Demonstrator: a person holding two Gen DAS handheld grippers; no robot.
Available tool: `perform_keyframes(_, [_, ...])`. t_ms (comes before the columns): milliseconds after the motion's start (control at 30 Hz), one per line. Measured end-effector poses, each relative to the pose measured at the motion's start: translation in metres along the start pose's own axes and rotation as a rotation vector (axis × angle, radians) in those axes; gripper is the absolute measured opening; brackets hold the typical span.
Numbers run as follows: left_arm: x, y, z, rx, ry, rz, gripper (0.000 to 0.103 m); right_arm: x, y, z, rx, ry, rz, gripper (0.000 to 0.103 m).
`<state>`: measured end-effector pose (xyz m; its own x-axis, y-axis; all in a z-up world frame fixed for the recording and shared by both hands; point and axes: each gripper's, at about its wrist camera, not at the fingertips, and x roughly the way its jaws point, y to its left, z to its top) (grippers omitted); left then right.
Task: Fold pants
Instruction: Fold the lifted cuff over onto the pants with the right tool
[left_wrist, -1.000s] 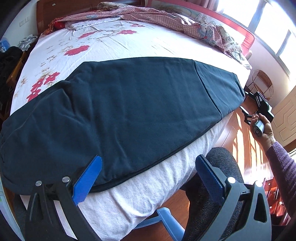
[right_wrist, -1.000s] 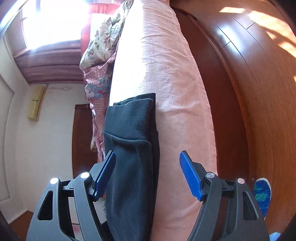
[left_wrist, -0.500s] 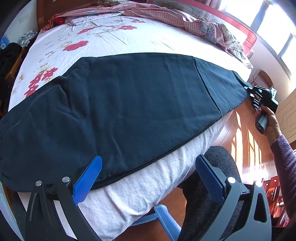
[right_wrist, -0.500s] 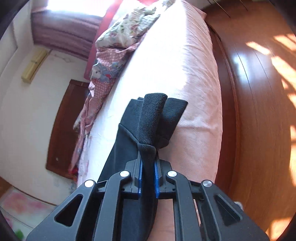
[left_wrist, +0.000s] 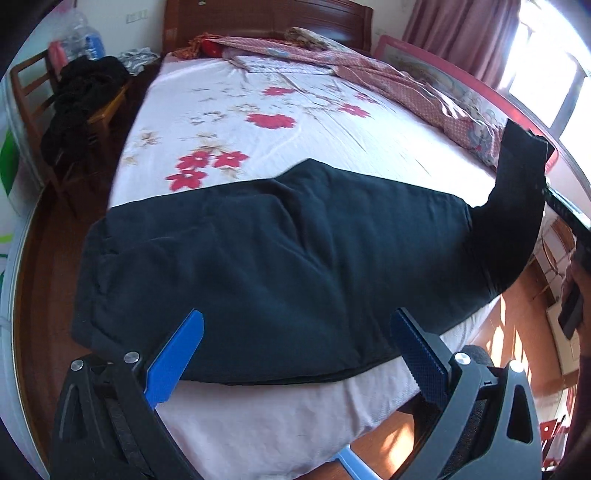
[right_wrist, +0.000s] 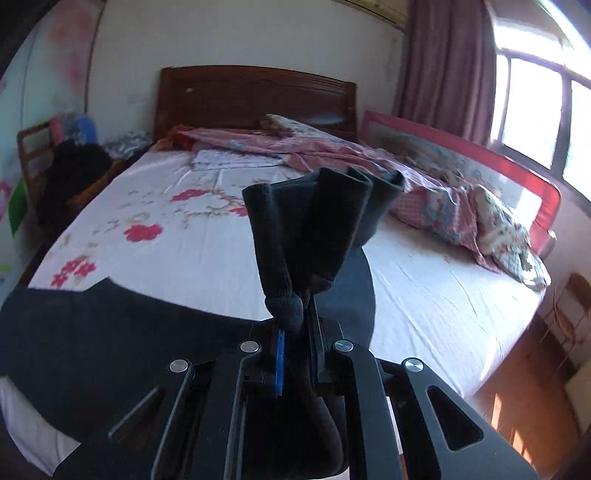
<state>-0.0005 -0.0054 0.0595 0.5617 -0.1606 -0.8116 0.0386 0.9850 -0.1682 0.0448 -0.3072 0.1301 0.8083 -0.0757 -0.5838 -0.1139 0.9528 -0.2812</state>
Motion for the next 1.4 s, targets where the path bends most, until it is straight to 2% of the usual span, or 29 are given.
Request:
perform_keyframes(67, [-0.003,0.022,-0.002,-0.041,-0.005,0.028,0.101,0.012,0.071,-0.022,-0.175,0.047,0.018,0.009])
perform_keyframes(133, [-0.006,0.041,-0.007,-0.083,-0.008,0.048,0.101,0.032,0.132,-0.060,-0.341,0.126,0.046,0.009])
perform_keyframes(200, [-0.009,0.056,-0.012,-0.119,-0.006,0.058,0.101,0.047,0.168,-0.101,-0.512,0.141,-0.042,0.009])
perform_keyframes(233, [-0.010,0.062,-0.014,-0.131,-0.009,0.062,0.101,0.045,0.173,-0.106,-0.557,0.100,-0.089,0.009])
perform_keyframes(300, [-0.010,0.071,-0.018,-0.142,-0.015,0.073,0.101,0.040,0.167,-0.098,-0.539,0.104,-0.090,0.009])
perform_keyframes(400, [-0.003,0.080,-0.023,-0.159,0.005,0.079,0.101,0.032,0.167,-0.094,-0.647,0.073,-0.134,0.009])
perform_keyframes(467, [0.002,0.082,-0.024,-0.175,0.016,0.068,0.101,0.037,0.172,-0.103,-0.738,0.151,-0.103,0.009])
perform_keyframes(533, [0.004,0.081,-0.024,-0.176,0.015,0.062,0.101,0.031,0.175,-0.112,-0.809,0.130,-0.122,0.014])
perform_keyframes(567, [0.004,0.081,-0.023,-0.174,0.013,0.058,0.101,0.023,0.177,-0.111,-0.821,0.150,-0.101,0.015])
perform_keyframes(633, [0.003,0.080,-0.022,-0.170,0.008,0.054,0.101,0.000,0.168,-0.094,-0.726,0.142,-0.013,0.026])
perform_keyframes(733, [0.002,0.084,-0.023,-0.179,0.009,0.064,0.101,-0.029,0.142,-0.052,-0.425,0.116,0.176,0.027])
perform_keyframes(767, [0.003,0.085,-0.023,-0.183,0.008,0.065,0.101,-0.027,0.130,-0.038,-0.314,0.115,0.191,0.027])
perform_keyframes(867, [0.004,0.090,-0.023,-0.198,0.012,0.063,0.101,0.002,0.109,-0.018,-0.118,0.117,0.108,0.027])
perform_keyframes(900, [0.003,0.092,-0.023,-0.209,0.006,0.053,0.101,0.014,0.110,-0.019,-0.100,0.140,0.106,0.027])
perform_keyframes(967, [-0.003,0.100,-0.022,-0.232,-0.010,0.045,0.101,0.048,0.134,-0.040,-0.189,0.266,0.104,0.027])
perform_keyframes(1000, [-0.006,0.106,-0.023,-0.243,-0.022,0.044,0.101,0.052,0.145,-0.054,-0.227,0.247,0.079,0.027])
perform_keyframes(1033, [-0.009,0.114,-0.023,-0.258,-0.032,0.042,0.101,0.044,0.149,-0.061,-0.258,0.168,0.036,0.027])
perform_keyframes(1067, [-0.010,0.123,-0.023,-0.277,-0.039,0.029,0.101,0.041,0.153,-0.066,-0.293,0.139,0.008,0.027])
perform_keyframes(1167, [-0.003,0.162,-0.023,-0.330,-0.019,-0.035,0.101,0.037,0.148,-0.062,-0.247,0.164,0.009,0.027])
perform_keyframes(1267, [0.011,0.201,-0.024,-0.393,-0.007,-0.147,0.101,0.037,0.136,-0.054,-0.155,0.216,0.058,0.027])
perform_keyframes(1400, [0.043,0.234,-0.028,-0.445,0.024,-0.329,0.101,0.050,0.149,-0.051,-0.192,0.236,0.038,0.027])
